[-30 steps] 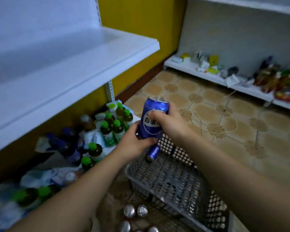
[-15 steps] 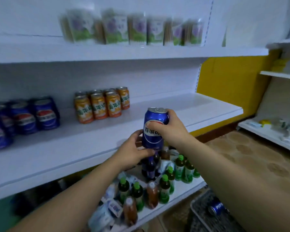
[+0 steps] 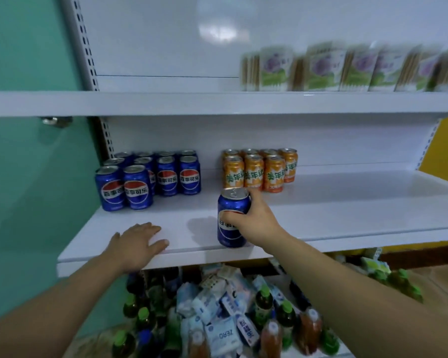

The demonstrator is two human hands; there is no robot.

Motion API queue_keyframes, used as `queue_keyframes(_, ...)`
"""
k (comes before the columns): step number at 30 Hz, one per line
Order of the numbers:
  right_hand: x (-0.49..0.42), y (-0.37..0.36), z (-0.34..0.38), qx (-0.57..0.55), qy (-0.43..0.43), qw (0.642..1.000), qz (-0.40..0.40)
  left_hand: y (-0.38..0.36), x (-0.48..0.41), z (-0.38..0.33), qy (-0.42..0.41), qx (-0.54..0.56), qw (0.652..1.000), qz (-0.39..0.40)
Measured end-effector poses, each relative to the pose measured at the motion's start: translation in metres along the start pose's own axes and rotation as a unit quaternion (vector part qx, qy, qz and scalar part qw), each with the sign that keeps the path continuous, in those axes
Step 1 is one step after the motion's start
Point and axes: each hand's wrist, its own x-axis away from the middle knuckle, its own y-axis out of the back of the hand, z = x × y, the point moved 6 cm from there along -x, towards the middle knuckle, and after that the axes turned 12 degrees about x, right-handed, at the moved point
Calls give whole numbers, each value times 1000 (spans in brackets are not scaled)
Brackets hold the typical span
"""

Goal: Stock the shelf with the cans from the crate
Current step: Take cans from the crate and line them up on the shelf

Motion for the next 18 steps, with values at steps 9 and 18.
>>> queue_keyframes(9,-49,-67,26,1,28,999,20,9,-8,49,49,-13,997,-54)
queue_keyframes(18,-94,-131,47,62,75,994,59,8,-9,53,42,-6,997,-68)
